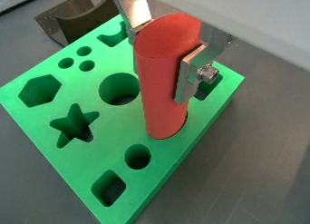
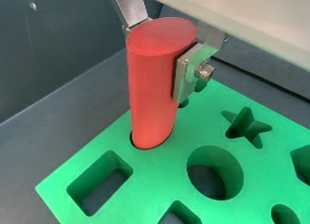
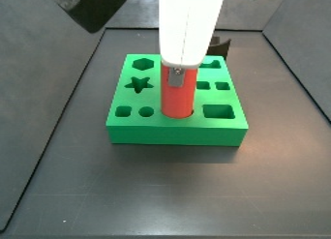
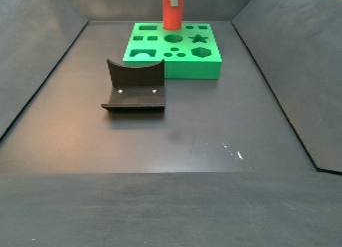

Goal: Insert the oval object.

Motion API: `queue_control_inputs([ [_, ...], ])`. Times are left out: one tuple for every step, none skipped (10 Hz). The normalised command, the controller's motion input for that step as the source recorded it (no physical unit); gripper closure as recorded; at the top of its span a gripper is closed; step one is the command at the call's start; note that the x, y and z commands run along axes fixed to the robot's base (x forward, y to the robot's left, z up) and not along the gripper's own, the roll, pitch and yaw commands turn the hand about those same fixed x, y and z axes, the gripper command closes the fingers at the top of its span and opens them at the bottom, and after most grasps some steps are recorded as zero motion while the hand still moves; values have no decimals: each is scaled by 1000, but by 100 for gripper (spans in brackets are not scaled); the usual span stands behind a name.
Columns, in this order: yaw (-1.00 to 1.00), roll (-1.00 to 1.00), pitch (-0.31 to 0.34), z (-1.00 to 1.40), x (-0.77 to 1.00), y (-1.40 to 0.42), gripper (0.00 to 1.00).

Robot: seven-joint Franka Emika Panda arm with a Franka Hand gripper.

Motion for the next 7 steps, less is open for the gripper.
queue_control_inputs([
  [-17,39,11,-251,0,0,100],
  [-9,37,11,-220,0,0,100],
  [0,33,10,-191,0,0,100],
  [0,24,4,-186,0,0,100],
  [-29,0,20,-40,0,0,100],
  [0,-17,0,0,0,14,100],
  [0,0,0,0,0,0,100],
])
